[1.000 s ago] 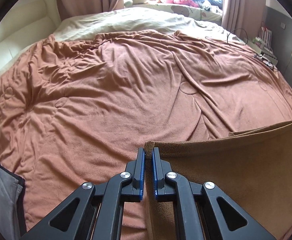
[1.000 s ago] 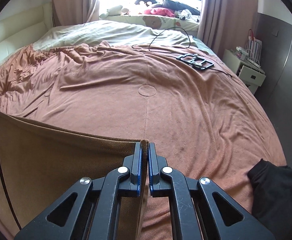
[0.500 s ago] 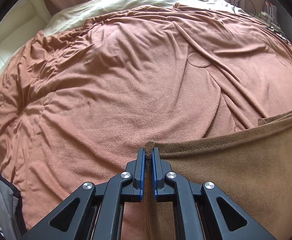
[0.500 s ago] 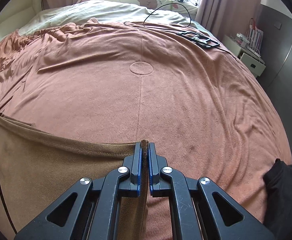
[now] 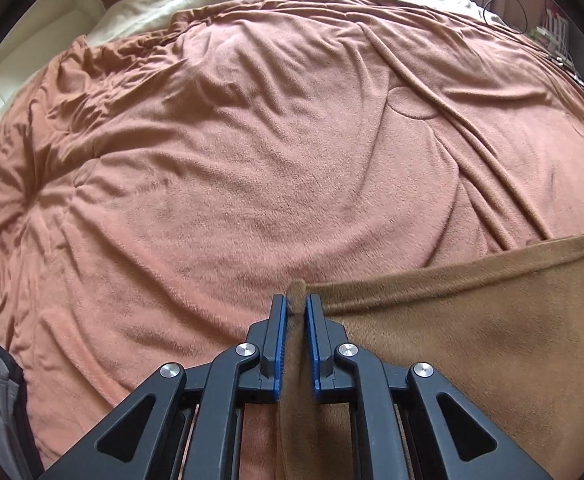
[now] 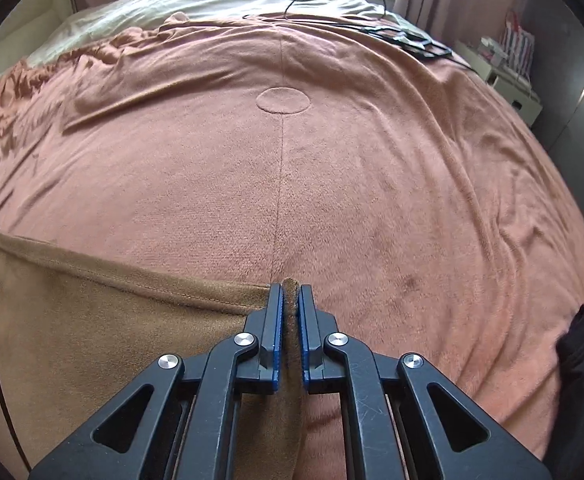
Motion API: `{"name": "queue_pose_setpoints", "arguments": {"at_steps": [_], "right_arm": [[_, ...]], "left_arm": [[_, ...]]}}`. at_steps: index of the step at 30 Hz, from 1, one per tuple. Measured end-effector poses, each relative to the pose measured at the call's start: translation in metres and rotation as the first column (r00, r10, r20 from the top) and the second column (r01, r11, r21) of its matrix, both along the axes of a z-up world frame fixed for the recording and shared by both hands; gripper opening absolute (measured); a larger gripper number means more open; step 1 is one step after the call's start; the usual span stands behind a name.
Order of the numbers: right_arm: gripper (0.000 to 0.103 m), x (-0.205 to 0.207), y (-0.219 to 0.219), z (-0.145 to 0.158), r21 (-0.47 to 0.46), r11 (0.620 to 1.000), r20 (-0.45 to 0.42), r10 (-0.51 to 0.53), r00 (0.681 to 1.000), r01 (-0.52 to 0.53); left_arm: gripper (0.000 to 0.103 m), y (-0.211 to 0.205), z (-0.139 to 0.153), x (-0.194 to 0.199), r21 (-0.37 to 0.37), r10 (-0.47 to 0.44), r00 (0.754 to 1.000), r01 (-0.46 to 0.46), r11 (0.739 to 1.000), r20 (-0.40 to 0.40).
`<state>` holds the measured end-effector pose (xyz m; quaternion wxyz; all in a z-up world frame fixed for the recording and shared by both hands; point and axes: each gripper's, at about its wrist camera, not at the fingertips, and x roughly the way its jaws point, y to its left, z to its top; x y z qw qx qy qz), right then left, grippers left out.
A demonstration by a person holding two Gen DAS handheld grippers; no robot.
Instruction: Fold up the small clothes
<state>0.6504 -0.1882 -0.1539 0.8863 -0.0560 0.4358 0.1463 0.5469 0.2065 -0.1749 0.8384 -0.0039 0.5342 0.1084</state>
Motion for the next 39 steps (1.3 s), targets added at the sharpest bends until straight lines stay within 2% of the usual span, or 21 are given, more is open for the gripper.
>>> {"name": "queue_pose_setpoints", "arguments": {"at_steps": [1, 2, 5, 6, 8, 17, 39], "right_arm": [[0.017, -0.003, -0.004, 0.003, 0.008, 1.0, -0.001, -0.001, 1.0, 0.001], [0.028, -0.006, -0.007, 0.007, 0.009, 1.0, 0.007, 0.0, 1.0, -0.001], [0.051, -0.021, -0.017, 0.017, 0.023, 1.0, 0.027, 0.01, 1.0, -0.01], [0.053, -0.028, -0.02, 0.019, 0.032, 0.999, 0.025, 0.014, 1.0, -0.015], [0.053, -0.038, -0.023, 0.021, 0.036, 0.999, 0.015, 0.027, 1.0, -0.028], [0.053, -0.084, -0.045, 0.028, 0.126, 0.987, -0.058, 0.11, 0.992, -0.102], [0.053, -0.175, -0.06, 0.002, 0.027, 0.993, -0.125, 0.119, 0.985, -0.116]], "left_arm": [[0.016, 0.0, 0.003, -0.004, -0.016, -0.001, 1.0, 0.001, 1.0, -0.001], [0.024, -0.001, 0.006, -0.008, -0.028, -0.003, 1.0, 0.003, 1.0, 0.0], [0.048, -0.005, 0.016, -0.023, -0.021, -0.015, 1.0, 0.016, 1.0, 0.016], [0.056, -0.007, 0.02, -0.029, -0.022, -0.024, 0.999, 0.024, 0.999, 0.025], [0.06, -0.009, 0.025, -0.039, -0.024, -0.035, 0.999, 0.036, 0.999, 0.036], [0.06, -0.013, 0.033, -0.086, -0.072, -0.01, 0.999, 0.012, 0.997, 0.033], [0.06, -0.036, 0.021, -0.195, -0.127, -0.016, 1.0, 0.018, 0.992, 0.015]]}}
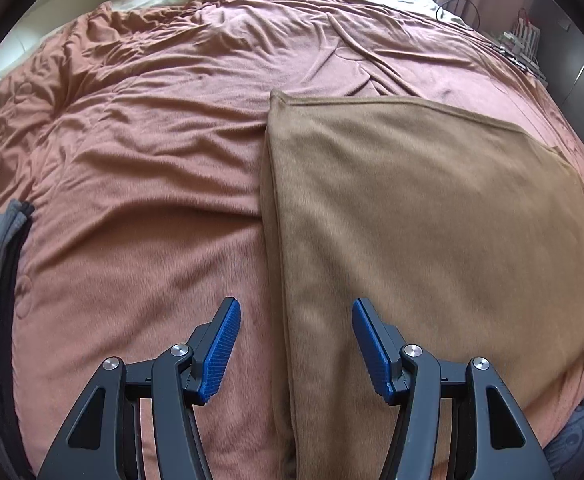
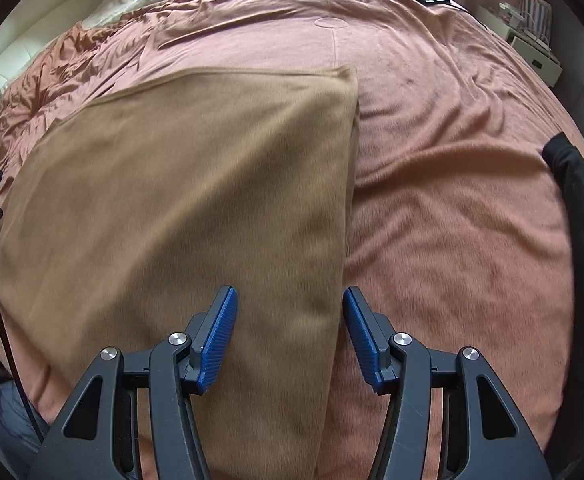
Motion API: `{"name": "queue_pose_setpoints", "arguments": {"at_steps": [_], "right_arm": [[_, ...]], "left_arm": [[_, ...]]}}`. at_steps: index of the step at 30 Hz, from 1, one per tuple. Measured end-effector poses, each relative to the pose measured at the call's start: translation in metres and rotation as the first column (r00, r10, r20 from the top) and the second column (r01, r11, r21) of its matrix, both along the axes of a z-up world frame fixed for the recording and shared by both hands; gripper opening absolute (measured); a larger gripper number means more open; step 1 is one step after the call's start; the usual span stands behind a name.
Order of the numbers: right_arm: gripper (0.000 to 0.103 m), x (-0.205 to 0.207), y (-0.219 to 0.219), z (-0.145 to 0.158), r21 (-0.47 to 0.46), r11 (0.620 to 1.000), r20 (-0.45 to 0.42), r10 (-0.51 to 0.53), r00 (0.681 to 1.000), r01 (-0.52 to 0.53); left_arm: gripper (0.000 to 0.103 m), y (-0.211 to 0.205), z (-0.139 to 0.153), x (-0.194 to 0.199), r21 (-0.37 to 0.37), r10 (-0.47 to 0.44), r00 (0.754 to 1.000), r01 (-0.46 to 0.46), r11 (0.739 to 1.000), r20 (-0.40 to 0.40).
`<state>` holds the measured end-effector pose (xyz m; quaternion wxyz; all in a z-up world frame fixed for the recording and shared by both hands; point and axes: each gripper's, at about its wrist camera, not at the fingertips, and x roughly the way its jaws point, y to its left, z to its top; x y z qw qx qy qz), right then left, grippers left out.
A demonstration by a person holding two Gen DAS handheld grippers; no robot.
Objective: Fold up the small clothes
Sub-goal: 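Open both tools and withdraw them from the folded shirt, then roll both tools and close them on the shirt's side edge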
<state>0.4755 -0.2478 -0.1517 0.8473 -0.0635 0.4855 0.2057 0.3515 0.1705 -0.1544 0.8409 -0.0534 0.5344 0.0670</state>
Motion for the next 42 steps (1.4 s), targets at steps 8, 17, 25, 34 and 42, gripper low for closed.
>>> {"name": "queue_pose_setpoints", "arguments": {"at_steps": [8, 17, 25, 34, 42], "right_arm": [[0.053, -0.037, -0.02, -0.01, -0.036, 0.999, 0.015, -0.018, 1.0, 0.018], [0.053, -0.076, -0.036, -0.015, -0.062, 0.997, 0.034, -0.048, 0.998, 0.05], [0.053, -0.1, -0.049, -0.012, -0.08, 0.993, 0.027, -0.088, 0.996, 0.09], [0.053, -0.131, -0.082, 0.012, 0.17, 0.98, 0.017, -0.113, 0.993, 0.109], [0.036, -0.127, -0.105, -0.004, 0.419, 0.897, -0.104, -0.105, 0.989, 0.139]], "left_arm": [[0.06, -0.001, -0.013, -0.038, 0.045, -0.007, 0.999, 0.009, 0.999, -0.042], [0.062, -0.001, -0.025, -0.074, 0.072, -0.002, 0.997, 0.007, 0.997, -0.076], [0.07, 0.0, -0.022, -0.099, 0.103, -0.003, 0.997, 0.01, 0.995, -0.075], [0.054, 0.014, 0.005, -0.126, -0.044, 0.007, 0.999, -0.004, 0.999, 0.052], [0.042, 0.017, 0.0, -0.13, -0.309, 0.07, 0.995, -0.043, 0.95, 0.077]]}}
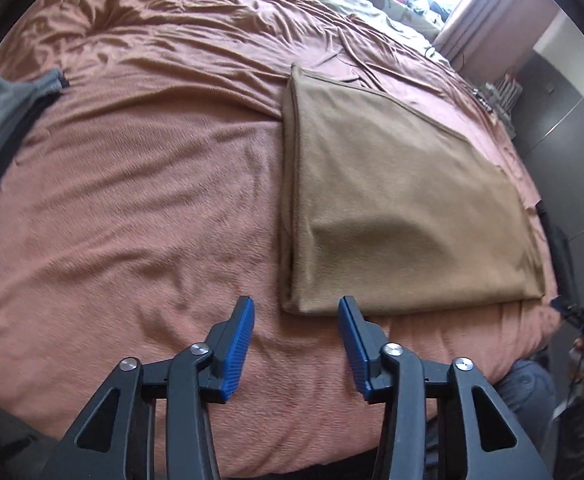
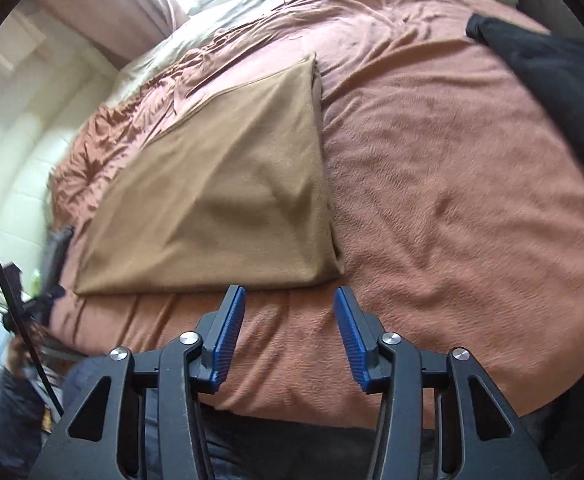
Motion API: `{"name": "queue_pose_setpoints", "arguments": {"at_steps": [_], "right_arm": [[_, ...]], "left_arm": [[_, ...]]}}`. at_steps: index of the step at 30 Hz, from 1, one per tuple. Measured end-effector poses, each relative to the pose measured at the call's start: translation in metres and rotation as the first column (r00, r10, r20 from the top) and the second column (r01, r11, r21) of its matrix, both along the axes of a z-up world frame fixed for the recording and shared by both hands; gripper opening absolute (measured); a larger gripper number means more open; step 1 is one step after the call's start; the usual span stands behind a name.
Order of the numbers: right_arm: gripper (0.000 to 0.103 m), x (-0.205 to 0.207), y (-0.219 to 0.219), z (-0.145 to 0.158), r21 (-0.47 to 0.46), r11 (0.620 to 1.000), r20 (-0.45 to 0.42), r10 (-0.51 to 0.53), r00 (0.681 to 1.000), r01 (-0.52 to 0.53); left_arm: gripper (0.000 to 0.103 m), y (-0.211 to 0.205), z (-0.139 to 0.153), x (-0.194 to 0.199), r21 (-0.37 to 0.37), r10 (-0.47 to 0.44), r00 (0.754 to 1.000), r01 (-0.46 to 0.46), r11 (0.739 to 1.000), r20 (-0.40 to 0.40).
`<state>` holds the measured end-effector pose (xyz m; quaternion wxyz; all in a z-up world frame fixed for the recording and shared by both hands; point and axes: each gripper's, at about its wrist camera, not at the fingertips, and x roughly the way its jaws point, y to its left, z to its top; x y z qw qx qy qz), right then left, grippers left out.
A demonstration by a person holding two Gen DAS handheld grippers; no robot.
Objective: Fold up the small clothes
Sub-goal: 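Roll both tools and close them on the shirt's side edge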
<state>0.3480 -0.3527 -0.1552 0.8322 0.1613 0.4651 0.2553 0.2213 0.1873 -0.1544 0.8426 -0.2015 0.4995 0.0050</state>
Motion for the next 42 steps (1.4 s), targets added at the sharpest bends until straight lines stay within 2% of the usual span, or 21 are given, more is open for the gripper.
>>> {"name": "queue_pose_setpoints", "arguments": {"at_steps": [1, 5, 7, 11, 15, 22, 26, 31, 37, 42], "right_arm": [[0.034, 0.001, -0.002, -0.003, 0.018, 1.0, -0.013, -0.004, 1.0, 0.004], [0.033, 0.01, -0.011, -0.012, 0.096, 0.995, -0.053, -0.014, 0.998, 0.019], [0.033, 0.014, -0.012, -0.017, 0.115, 0.993, -0.066, -0.015, 0.998, 0.023], [0.033, 0.026, -0.018, -0.031, 0.149, 0.988, -0.106, -0.027, 0.994, 0.043], [0.033, 0.033, -0.023, -0.042, 0.195, 0.979, -0.121, -0.033, 0.992, 0.056], [0.02, 0.048, -0.036, -0.061, 0.298, 0.95, -0.156, -0.046, 0.987, 0.091], [0.016, 0.05, -0.044, -0.075, 0.349, 0.932, -0.154, -0.04, 0.987, 0.092], [0.016, 0.052, -0.049, -0.087, 0.386, 0.918, -0.149, -0.034, 0.988, 0.09], [0.016, 0.055, -0.046, -0.089, 0.376, 0.922, -0.139, -0.044, 0.989, 0.094], [0.006, 0.051, -0.045, -0.088, 0.37, 0.92, -0.142, -0.083, 0.986, 0.13]], "left_arm": [[0.042, -0.001, -0.003, 0.0, -0.028, 0.004, 1.0, -0.004, 1.0, -0.004], [0.04, 0.001, -0.016, 0.002, -0.088, 0.043, 0.998, -0.046, 0.995, -0.036], [0.04, 0.004, -0.021, 0.002, -0.158, 0.058, 0.998, -0.063, 0.985, -0.032], [0.04, 0.008, -0.033, 0.009, -0.234, 0.081, 0.995, -0.093, 0.968, -0.06], [0.04, 0.013, -0.04, 0.017, -0.266, 0.098, 0.992, -0.116, 0.957, -0.081], [0.04, 0.027, -0.05, 0.022, -0.403, 0.153, 0.986, -0.167, 0.9, -0.066], [0.039, 0.027, -0.052, 0.019, -0.46, 0.151, 0.988, -0.153, 0.874, -0.042], [0.035, 0.023, -0.05, 0.025, -0.413, 0.143, 0.989, -0.143, 0.899, -0.031], [0.034, 0.017, -0.047, 0.039, -0.361, 0.136, 0.99, -0.137, 0.923, -0.029], [0.025, 0.02, -0.048, 0.048, -0.33, 0.163, 0.986, -0.164, 0.93, -0.029]]}}
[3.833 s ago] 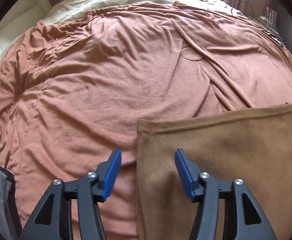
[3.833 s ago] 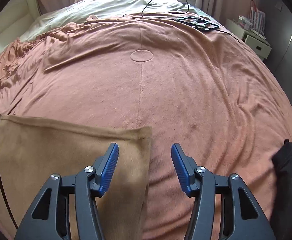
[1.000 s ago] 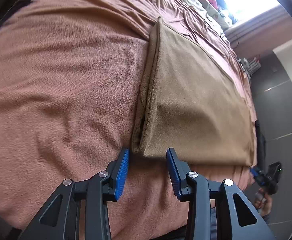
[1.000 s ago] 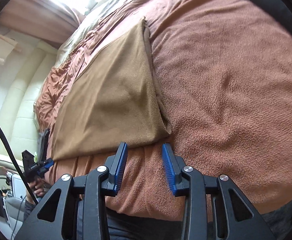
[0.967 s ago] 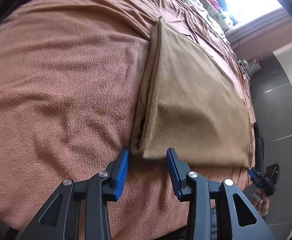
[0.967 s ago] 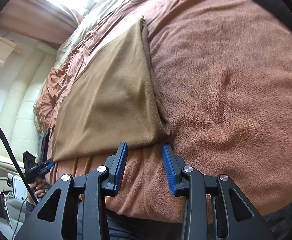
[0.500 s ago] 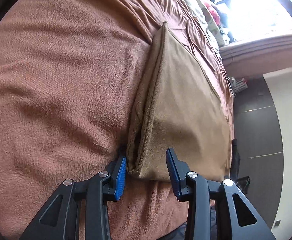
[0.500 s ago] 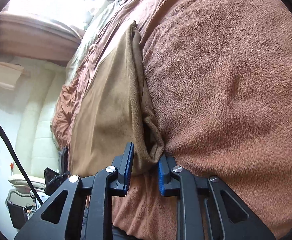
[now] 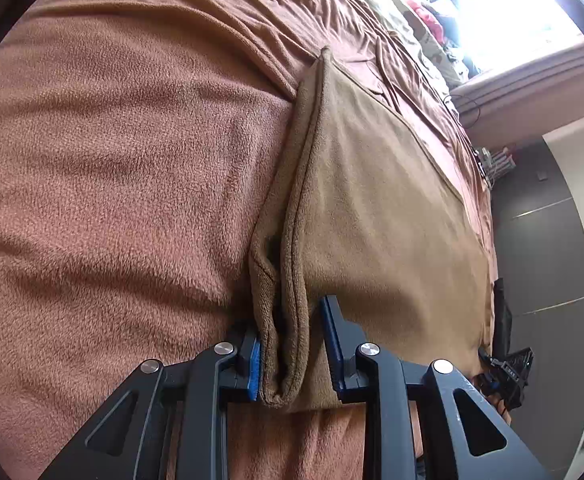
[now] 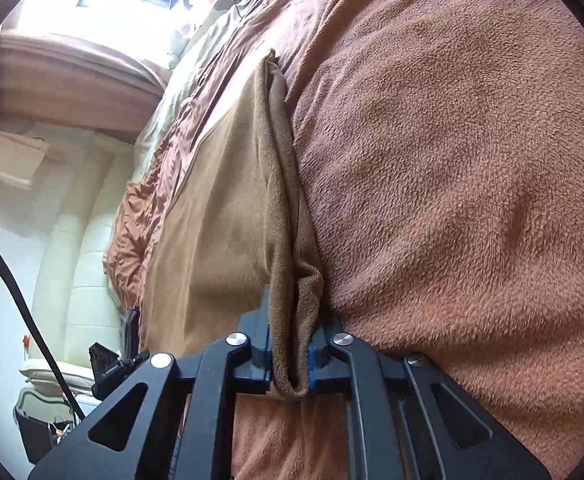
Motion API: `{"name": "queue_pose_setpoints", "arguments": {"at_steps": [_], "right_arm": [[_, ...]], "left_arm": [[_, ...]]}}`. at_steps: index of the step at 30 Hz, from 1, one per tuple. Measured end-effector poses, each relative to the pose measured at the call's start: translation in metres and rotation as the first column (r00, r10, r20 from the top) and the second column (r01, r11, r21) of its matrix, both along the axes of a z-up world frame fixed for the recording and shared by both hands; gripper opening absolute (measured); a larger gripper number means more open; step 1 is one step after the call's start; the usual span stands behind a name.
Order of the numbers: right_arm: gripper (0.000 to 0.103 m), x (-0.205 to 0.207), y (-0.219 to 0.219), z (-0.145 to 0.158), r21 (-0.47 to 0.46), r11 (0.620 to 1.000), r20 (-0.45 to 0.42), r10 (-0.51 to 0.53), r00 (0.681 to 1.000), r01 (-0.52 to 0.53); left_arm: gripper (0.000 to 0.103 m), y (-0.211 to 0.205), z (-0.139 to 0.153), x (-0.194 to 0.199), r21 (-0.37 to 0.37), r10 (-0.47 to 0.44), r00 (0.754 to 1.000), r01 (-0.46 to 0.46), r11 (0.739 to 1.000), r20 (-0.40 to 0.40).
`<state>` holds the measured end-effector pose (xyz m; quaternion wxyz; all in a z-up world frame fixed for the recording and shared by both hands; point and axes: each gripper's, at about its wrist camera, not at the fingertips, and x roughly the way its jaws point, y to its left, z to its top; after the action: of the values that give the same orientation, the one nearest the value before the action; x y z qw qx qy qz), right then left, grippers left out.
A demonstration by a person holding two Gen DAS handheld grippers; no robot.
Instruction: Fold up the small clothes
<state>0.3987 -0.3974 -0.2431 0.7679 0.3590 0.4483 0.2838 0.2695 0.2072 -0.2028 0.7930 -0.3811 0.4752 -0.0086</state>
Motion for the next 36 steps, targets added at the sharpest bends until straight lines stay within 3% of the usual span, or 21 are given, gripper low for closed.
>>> {"name": "queue_pose_setpoints", "arguments": {"at_steps": [8, 11, 21, 36], "right_arm": [[0.003, -0.02, 0.006, 0.021, -0.029, 0.999, 0.051, -0.012, 0.999, 0.013], [0.002, -0.026, 0.007, 0.03, -0.034, 0.999, 0.075, -0.016, 0.997, 0.019], [0.002, -0.055, 0.013, 0.06, -0.056, 0.998, 0.16, 0.0, 0.987, 0.009], [0.002, -0.1, -0.015, 0.041, -0.073, 0.997, 0.126, 0.022, 0.992, -0.013]], "left_arm": [[0.007, 0.001, 0.003, -0.006, -0.023, 0.013, 1.0, -0.013, 1.0, 0.017], [0.006, -0.002, 0.017, -0.01, 0.004, 0.011, 0.998, -0.011, 1.0, 0.064], [0.005, -0.003, 0.057, -0.025, -0.017, 0.004, 0.988, -0.001, 1.0, 0.153], [0.005, -0.003, 0.049, -0.091, -0.082, 0.013, 0.986, 0.001, 0.997, 0.165]]}}
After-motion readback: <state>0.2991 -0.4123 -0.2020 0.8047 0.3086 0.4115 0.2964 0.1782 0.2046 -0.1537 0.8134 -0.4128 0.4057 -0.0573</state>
